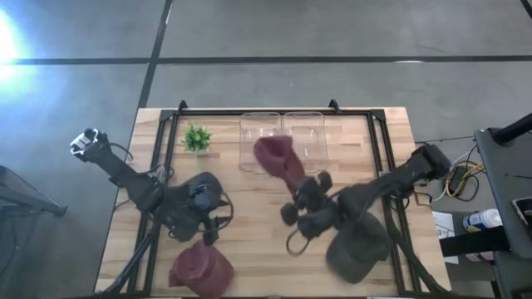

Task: Pick & Place hat
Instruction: Put the right red cap into the right transparent bin

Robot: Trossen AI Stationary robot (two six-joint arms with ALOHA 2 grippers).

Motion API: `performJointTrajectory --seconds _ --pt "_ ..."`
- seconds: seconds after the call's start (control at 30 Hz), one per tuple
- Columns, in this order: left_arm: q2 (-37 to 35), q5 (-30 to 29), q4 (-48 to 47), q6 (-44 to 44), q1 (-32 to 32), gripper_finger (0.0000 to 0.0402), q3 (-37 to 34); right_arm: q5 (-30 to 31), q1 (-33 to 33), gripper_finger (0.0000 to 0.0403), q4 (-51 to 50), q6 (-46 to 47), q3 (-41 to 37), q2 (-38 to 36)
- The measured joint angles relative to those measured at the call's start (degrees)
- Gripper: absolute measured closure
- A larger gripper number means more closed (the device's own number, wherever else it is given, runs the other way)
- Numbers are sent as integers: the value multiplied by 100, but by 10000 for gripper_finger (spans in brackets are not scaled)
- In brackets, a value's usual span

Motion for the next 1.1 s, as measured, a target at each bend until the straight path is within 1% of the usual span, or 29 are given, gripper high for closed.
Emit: performJointTrajectory --seconds 0.13,0.27,0.4,0.5,0.63,0.73,0.83,0.97,1.1 --pt "0 -531 251 -117 -348 191 -184 -290 -436 390 214 382 -757 -717" --pt "0 -1020 417 -160 -497 191 -280 -626 -927 390 1080 410 -1830 -1613" --pt "-2 -1300 544 -212 -498 191 -339 -1180 -1475 390 2720 181 -3095 -2654" --pt "-2 -1621 546 -203 -453 191 -351 -1808 -1938 390 4043 -31 -4034 -3341" --pt "-2 -2208 565 -282 -292 191 -377 -2253 -2509 390 5223 120 -5088 -4019" --pt "-2 -2306 778 -356 -88 191 -411 -2542 -2908 390 6024 395 -5755 -4344" --pt "-2 -2295 879 -379 141 191 -431 -2930 -3282 390 6686 722 -6218 -4461" --pt "-2 -2192 933 -390 410 191 -431 -3399 -3605 390 6884 1071 -6468 -4392" --pt "-2 -2009 933 -337 615 191 -431 -3466 -3641 390 6981 1121 -6495 -4246"
